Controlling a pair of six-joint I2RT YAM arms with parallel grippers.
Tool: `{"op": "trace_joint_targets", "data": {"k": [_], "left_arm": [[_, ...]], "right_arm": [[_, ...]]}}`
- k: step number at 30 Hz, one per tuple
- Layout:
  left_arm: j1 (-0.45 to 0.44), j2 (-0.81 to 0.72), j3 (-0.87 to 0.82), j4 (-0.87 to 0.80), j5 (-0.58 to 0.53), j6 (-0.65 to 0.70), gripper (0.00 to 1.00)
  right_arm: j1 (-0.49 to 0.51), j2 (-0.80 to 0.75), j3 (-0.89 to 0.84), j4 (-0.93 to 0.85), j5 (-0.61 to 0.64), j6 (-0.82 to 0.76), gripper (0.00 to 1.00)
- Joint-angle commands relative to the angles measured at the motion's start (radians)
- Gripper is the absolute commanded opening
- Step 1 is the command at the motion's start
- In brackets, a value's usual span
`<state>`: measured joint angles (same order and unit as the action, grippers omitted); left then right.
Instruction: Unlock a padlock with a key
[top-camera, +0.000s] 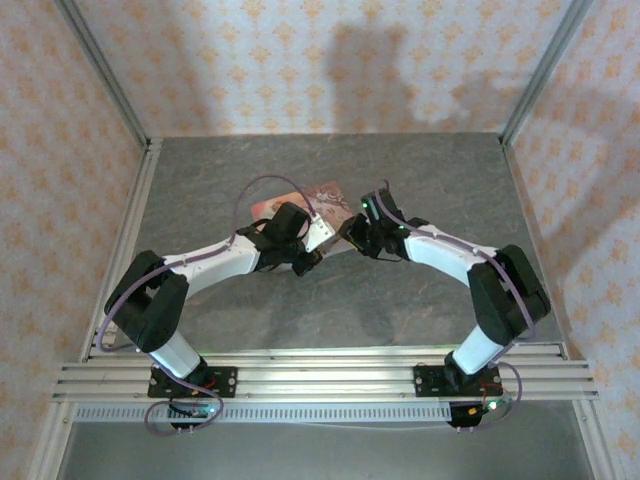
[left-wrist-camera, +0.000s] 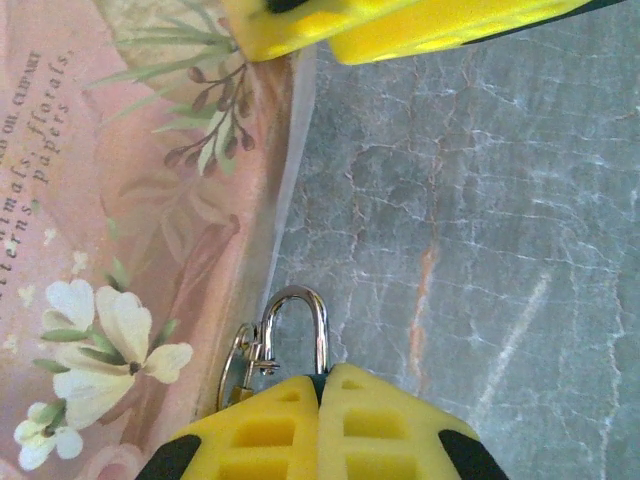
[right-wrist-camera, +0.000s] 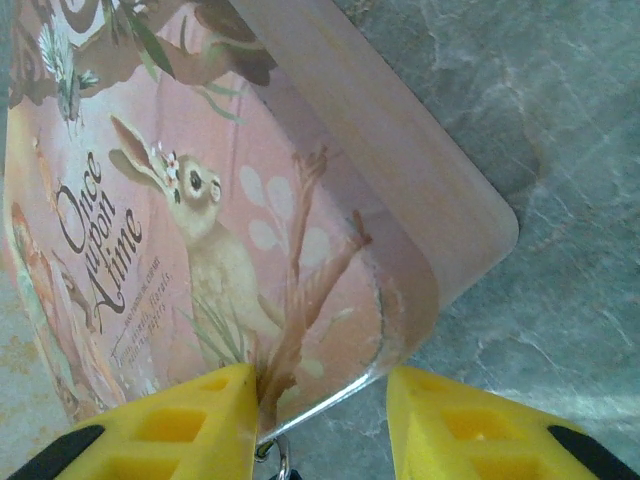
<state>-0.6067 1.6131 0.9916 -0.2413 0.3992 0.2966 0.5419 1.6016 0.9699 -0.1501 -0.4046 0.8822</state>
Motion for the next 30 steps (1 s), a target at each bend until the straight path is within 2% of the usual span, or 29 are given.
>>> {"op": "trace_joint_targets", "data": {"k": [1,6,13,17,21,30], "left_arm": [[-0.002,0.005,0.058,-0.009,0.044,-0.029,0.0],[0.02,-0.004,0.008,0.031,0.064,-0.029,0.0],[0.029,-0.055,-0.126,0.202,0.115,0.108,0.0],[0.031,-0.065,-0.153,0.234,0.13,0.156,0.0],[0.032,-0.058,-0.148,0.231,0.131,0.156,0.0],[0.032,-0.083,-0.172,0.242,0.121,0.156,0.0]], "right_arm": [[0.011,-0.06,-0.038,-0.063,0.044,0.019,0.37],[0.011,-0.162,-0.105,-0.044,0.063,0.089,0.37],[0.035,-0.269,-0.202,-0.037,0.052,0.184,0.4],[0.101,-0.231,-0.216,0.018,0.019,0.234,0.4],[0.157,-0.143,-0.221,0.158,-0.021,0.322,0.4],[0.168,-0.047,-0.233,0.343,0.006,0.467,0.29]]}}
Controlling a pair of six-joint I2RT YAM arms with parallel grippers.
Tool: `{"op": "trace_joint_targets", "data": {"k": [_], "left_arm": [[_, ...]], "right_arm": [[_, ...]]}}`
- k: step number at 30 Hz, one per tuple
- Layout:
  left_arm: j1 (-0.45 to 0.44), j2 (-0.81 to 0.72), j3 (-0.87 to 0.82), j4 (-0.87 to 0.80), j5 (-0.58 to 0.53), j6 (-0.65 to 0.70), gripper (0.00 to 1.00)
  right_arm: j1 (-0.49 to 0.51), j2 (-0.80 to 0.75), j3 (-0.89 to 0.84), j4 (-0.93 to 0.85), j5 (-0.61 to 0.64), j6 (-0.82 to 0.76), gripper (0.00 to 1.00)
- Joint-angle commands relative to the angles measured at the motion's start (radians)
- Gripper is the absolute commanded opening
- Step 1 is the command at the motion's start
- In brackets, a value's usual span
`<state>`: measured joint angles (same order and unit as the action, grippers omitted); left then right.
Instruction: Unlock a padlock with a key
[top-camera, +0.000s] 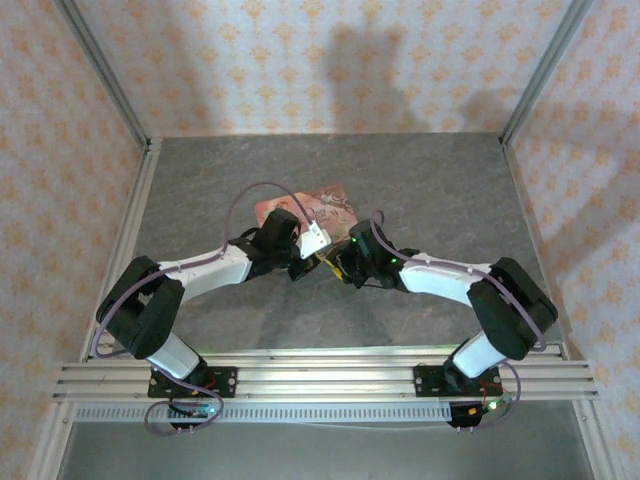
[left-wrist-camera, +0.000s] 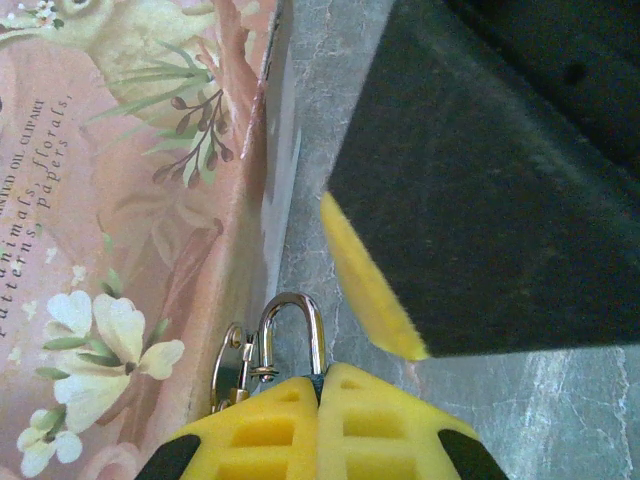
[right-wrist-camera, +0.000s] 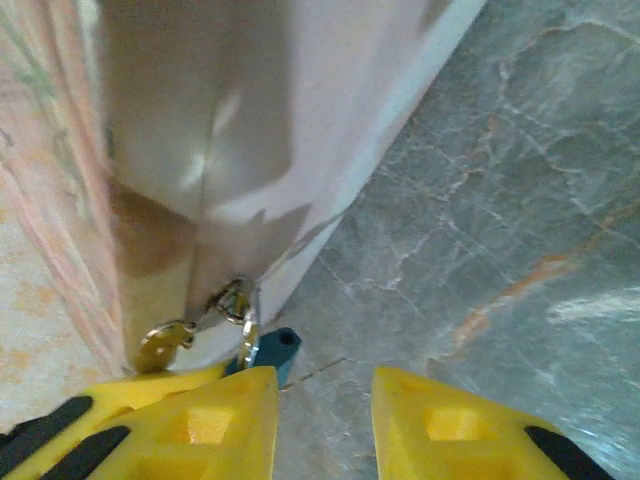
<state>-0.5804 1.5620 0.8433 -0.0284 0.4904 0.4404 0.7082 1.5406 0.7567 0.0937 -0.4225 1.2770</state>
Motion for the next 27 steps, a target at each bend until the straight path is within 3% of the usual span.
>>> {"op": "trace_joint_targets", "data": {"k": [1,16,19,23,27], "left_arm": [[0.006,-0.034,-0.025,0.03,0.031,0.013,0.0],[0.006,-0.03,-0.016,0.019,0.054,0.01,0.0],[0.006,-0.026,-0.013,0.014,0.057,0.01,0.0],[0.007,-0.023,-0.007,0.004,0.062,0.003,0.0],[0.006,-0.03,-0.009,-0.001,0.054,-0.009,0.0]], "right_arm": [[0.002,0.019,-0.027,0.12,0.029,0.083,0.28],[0.006,0.119,-0.005,0.211,0.039,0.138,0.26],[0.009,0.134,0.002,0.225,0.042,0.143,0.19],[0.01,0.15,0.001,0.245,0.051,0.148,0.0],[0.01,0.158,-0.009,0.265,0.059,0.156,0.0]]}}
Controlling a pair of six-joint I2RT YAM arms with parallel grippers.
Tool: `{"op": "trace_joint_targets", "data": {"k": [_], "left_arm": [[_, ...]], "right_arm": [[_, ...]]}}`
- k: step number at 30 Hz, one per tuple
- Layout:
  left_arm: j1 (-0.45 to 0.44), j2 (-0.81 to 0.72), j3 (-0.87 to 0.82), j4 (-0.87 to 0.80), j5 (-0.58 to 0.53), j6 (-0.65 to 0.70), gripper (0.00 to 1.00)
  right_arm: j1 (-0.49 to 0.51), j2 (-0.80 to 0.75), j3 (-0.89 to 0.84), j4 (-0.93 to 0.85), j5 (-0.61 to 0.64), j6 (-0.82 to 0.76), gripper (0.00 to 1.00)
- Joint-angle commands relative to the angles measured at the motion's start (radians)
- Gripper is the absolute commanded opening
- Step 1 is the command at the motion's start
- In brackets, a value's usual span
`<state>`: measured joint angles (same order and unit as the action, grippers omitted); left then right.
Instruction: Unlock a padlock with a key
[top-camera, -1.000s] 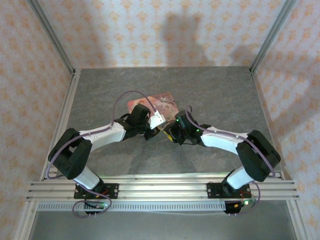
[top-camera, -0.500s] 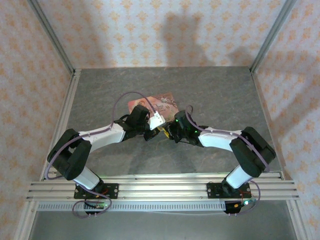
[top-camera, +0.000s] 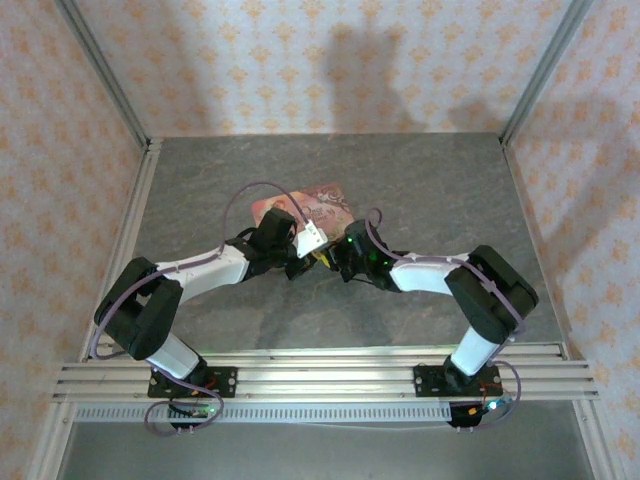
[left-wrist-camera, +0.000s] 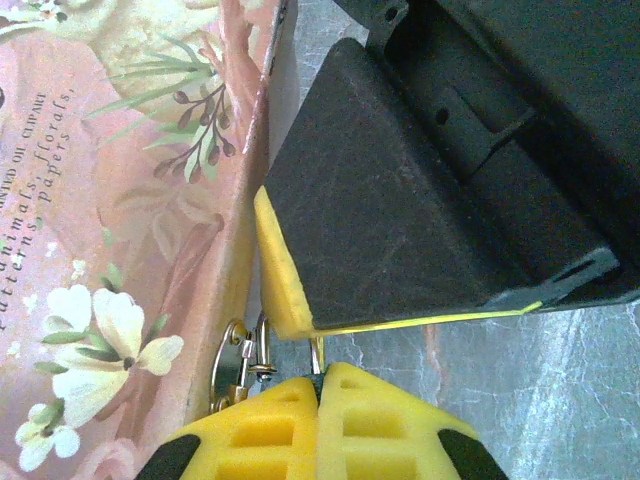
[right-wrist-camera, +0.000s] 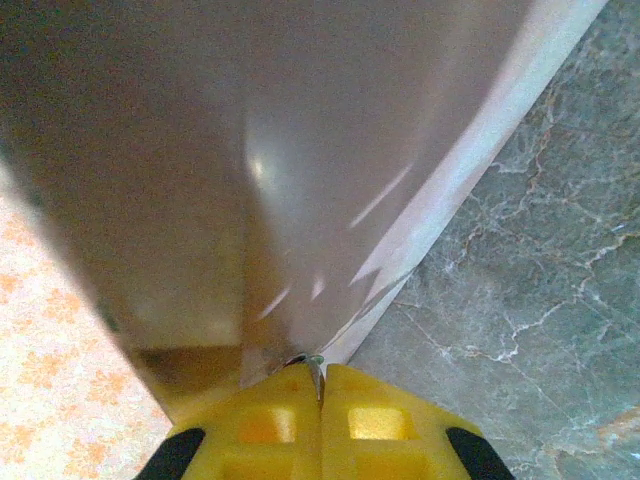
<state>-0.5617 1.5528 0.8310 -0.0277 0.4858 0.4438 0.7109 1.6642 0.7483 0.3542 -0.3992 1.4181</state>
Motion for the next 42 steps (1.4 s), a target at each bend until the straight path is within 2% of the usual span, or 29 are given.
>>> {"op": "trace_joint_targets", "data": {"k": [1,2,4,7,11,18,22,29,35,42], "left_arm": [[-0.012,-0.028,0.0,-0.003,0.05,-0.017,0.0],[-0.012,-0.035,-0.005,-0.002,0.04,-0.022,0.0],[-0.009,-0.059,-0.013,-0.007,0.021,-0.037,0.2],[0.007,-0.108,-0.04,0.0,0.014,-0.082,0.35],[0.018,-0.164,-0.075,0.015,0.007,-0.119,0.39],[0.03,-0.216,-0.086,0.009,-0.015,-0.177,0.39],[0.033,-0.229,-0.08,-0.007,-0.033,-0.189,0.38],[0.033,-0.271,-0.055,-0.074,-0.161,-0.235,0.42],[0.039,-0.336,-0.056,-0.122,-0.272,-0.298,0.47],[0.048,-0.383,-0.052,-0.199,-0.363,-0.36,0.51]], "right_arm": [[0.007,0.032,-0.005,0.003,0.044,0.013,0.0],[0.007,0.029,-0.01,-0.002,0.051,0.007,0.0],[0.007,0.015,-0.013,-0.044,0.075,-0.017,0.0],[0.007,-0.015,-0.021,-0.119,0.125,-0.063,0.0],[0.009,-0.041,-0.015,-0.186,0.186,-0.111,0.0],[0.013,-0.063,0.062,-0.344,0.251,-0.24,0.0],[0.013,-0.094,0.066,-0.377,0.26,-0.269,0.0],[0.013,-0.12,0.052,-0.423,0.143,-0.306,0.0],[0.013,-0.11,0.098,-0.541,-0.044,-0.497,0.0],[0.013,-0.148,0.052,-0.52,-0.239,-0.645,0.0]]}}
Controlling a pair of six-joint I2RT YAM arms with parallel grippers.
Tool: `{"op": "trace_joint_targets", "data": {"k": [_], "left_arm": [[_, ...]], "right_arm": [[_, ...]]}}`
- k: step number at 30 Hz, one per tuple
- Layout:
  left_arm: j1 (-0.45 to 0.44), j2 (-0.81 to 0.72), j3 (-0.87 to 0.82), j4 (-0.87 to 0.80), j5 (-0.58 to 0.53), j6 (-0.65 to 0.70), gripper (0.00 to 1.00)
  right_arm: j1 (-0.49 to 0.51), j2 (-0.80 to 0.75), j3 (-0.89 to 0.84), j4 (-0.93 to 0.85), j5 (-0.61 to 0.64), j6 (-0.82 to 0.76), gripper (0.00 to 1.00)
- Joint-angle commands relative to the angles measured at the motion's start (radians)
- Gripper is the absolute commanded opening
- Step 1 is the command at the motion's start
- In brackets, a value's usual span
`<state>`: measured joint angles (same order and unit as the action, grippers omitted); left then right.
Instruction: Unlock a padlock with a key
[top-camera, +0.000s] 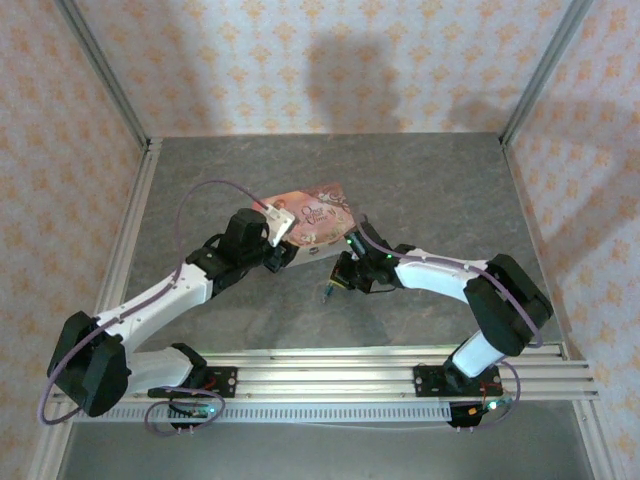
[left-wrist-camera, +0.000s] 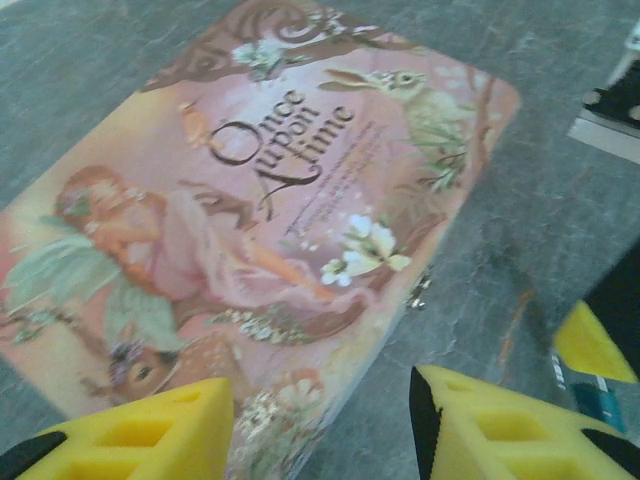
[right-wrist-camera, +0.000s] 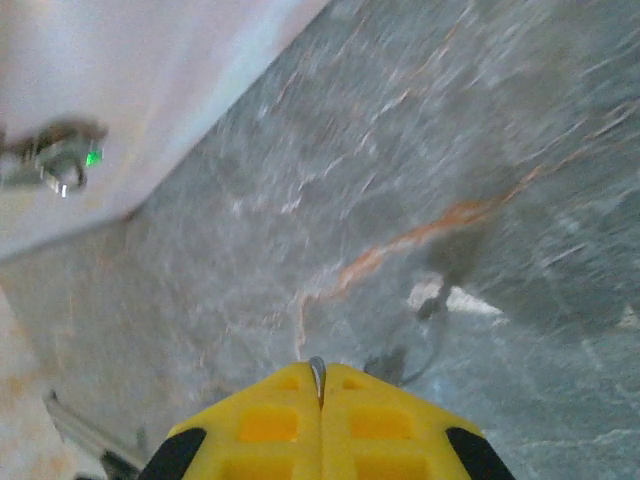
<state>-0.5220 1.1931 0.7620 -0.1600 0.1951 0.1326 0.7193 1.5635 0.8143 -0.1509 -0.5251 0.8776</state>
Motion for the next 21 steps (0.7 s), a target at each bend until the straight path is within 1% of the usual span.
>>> {"op": "trace_joint_targets", "data": {"k": [1,4,6,7,11,13,15,17,19,20,21], "left_arm": [[0.007,-0.028,0.016,-0.075,-0.08,-0.058,0.52],[0.009,-0.041,0.006,-0.095,-0.112,-0.091,0.53],[0.011,-0.044,-0.001,-0.106,-0.133,-0.115,0.54],[0.011,-0.044,-0.001,-0.111,-0.136,-0.121,0.54],[0.011,-0.052,0.0,-0.139,-0.152,-0.141,0.55],[0.011,-0.066,0.0,-0.152,-0.165,-0.145,0.55],[0.012,-0.08,0.002,-0.164,-0.176,-0.142,0.56],[0.012,-0.096,0.004,-0.178,-0.192,-0.14,0.57],[0.014,-0.108,0.01,-0.192,-0.208,-0.136,0.58],[0.015,-0.114,0.015,-0.198,-0.216,-0.133,0.58],[0.016,-0.117,0.019,-0.209,-0.226,-0.131,0.59]], "right_arm": [[0.005,-0.053,-0.016,-0.014,-0.13,-0.121,0.0],[0.004,-0.061,-0.021,-0.027,-0.171,-0.173,0.0],[-0.014,-0.047,-0.033,-0.001,-0.217,-0.172,0.0],[-0.026,-0.037,-0.034,-0.004,-0.218,-0.169,0.0],[-0.062,-0.005,0.0,-0.132,-0.126,-0.233,0.0],[-0.071,-0.005,0.02,-0.187,-0.075,-0.256,0.02],[-0.09,-0.012,0.031,-0.211,-0.058,-0.263,0.1],[-0.113,-0.023,0.053,-0.25,-0.037,-0.289,0.27],[-0.125,-0.03,0.102,-0.346,0.04,-0.336,0.44],[-0.133,-0.035,0.128,-0.398,0.079,-0.358,0.51],[-0.14,-0.044,0.15,-0.436,0.113,-0.376,0.55]]}}
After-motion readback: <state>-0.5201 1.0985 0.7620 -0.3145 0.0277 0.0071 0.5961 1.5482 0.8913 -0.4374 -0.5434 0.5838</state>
